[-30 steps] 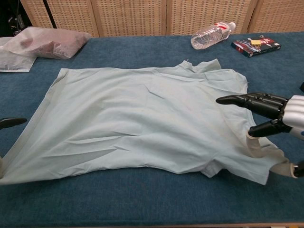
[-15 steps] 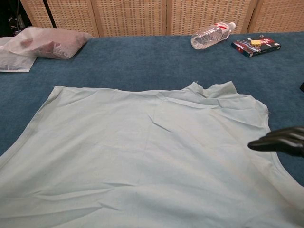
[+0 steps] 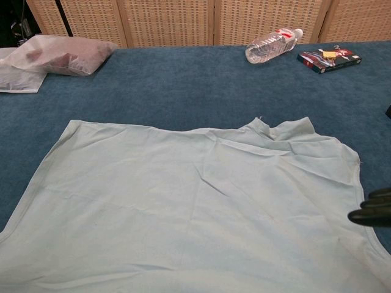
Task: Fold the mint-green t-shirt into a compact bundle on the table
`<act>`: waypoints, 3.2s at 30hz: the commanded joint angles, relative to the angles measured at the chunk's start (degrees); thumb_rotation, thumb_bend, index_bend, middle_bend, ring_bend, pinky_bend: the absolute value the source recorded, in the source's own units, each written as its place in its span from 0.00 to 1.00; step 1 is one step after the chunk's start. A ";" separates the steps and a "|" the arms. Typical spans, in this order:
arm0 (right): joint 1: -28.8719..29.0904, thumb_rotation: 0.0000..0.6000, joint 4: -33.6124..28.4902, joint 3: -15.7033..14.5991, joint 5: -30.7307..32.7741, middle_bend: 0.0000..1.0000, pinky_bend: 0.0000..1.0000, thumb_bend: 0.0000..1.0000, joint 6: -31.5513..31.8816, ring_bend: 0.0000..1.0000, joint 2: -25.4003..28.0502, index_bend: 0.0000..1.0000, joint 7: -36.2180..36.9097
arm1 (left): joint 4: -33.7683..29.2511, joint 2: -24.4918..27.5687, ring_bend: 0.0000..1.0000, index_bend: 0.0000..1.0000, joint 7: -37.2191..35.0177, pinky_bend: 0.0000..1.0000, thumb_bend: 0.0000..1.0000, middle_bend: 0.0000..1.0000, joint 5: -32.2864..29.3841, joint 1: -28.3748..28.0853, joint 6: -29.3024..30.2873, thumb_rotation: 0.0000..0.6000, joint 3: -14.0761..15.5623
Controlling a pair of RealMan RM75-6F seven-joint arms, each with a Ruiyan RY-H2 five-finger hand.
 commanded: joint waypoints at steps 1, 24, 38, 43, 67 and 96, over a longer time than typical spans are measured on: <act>0.27 1.00 -0.53 1.42 1.65 0.03 0.08 0.61 -0.49 0.00 0.07 0.67 0.55 | -1.39 0.28 0.00 0.75 0.25 0.00 0.62 0.00 -0.59 -0.79 -0.63 1.00 -0.89; 10.31 1.00 -17.51 16.44 26.91 0.03 0.08 0.61 -22.82 0.00 4.68 0.67 7.44 | -44.06 12.59 0.00 0.76 22.52 0.00 0.64 0.00 -21.56 -12.87 -28.07 1.00 -17.14; 16.23 1.00 -14.34 25.69 42.22 0.03 0.08 0.61 -37.43 0.00 2.02 0.67 5.20 | -47.92 11.86 0.00 0.76 28.78 0.00 0.65 0.00 -39.35 -20.91 -46.14 1.00 -27.24; 18.40 1.00 -12.46 27.61 45.63 0.03 0.08 0.61 -41.87 0.00 0.71 0.67 3.34 | -45.60 10.47 0.00 0.76 27.84 0.00 0.65 0.00 -42.61 -22.91 -49.77 1.00 -29.33; 21.94 1.00 -2.73 31.50 53.74 0.04 0.08 0.61 -49.11 0.00 -5.69 0.67 0.35 | -32.60 1.23 0.00 0.76 32.22 0.00 0.66 0.00 -51.69 -26.72 -54.45 1.00 -33.38; 22.83 1.00 5.24 32.20 56.06 0.04 0.08 0.61 -51.33 0.00 -10.59 0.67 -0.68 | -31.92 0.76 0.00 0.00 33.61 0.00 0.37 0.00 -53.47 -26.84 -55.32 1.00 -34.28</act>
